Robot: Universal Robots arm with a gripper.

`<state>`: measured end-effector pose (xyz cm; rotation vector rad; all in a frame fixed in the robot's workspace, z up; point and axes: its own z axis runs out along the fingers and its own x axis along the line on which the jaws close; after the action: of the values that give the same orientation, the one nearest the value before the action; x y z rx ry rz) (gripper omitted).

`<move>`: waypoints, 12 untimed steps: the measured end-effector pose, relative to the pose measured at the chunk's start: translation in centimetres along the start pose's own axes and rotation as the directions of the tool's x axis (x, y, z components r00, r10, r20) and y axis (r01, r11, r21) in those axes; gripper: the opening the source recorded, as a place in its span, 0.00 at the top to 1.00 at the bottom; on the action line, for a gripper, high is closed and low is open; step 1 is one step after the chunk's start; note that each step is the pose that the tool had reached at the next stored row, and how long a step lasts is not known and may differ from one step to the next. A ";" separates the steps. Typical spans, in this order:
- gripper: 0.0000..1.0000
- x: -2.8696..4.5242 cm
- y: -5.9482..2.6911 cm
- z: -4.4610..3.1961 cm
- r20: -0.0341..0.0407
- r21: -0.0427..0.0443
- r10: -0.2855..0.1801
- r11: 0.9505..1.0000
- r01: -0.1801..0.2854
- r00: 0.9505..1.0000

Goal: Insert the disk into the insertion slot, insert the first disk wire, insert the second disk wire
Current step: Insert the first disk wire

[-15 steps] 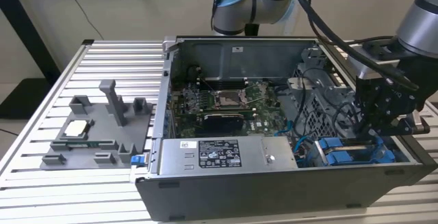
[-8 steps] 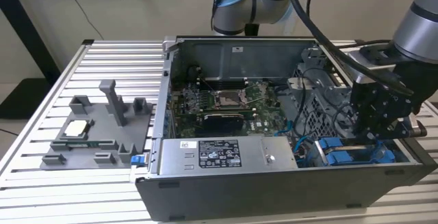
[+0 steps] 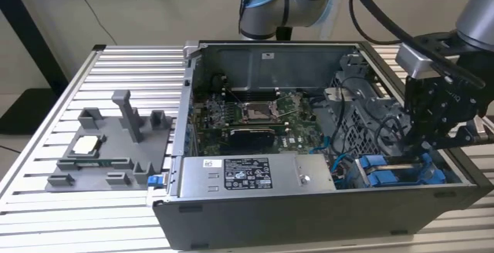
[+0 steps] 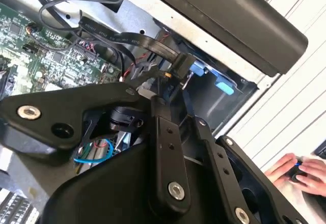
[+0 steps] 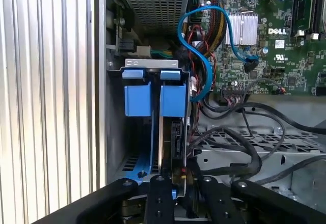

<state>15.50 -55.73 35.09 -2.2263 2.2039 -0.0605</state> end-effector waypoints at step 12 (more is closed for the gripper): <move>0.73 0.07 -0.11 -3.23 0.000 -0.007 0.000 1.000 0.000 1.000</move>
<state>15.50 -55.73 38.33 -2.2302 2.2075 -0.0523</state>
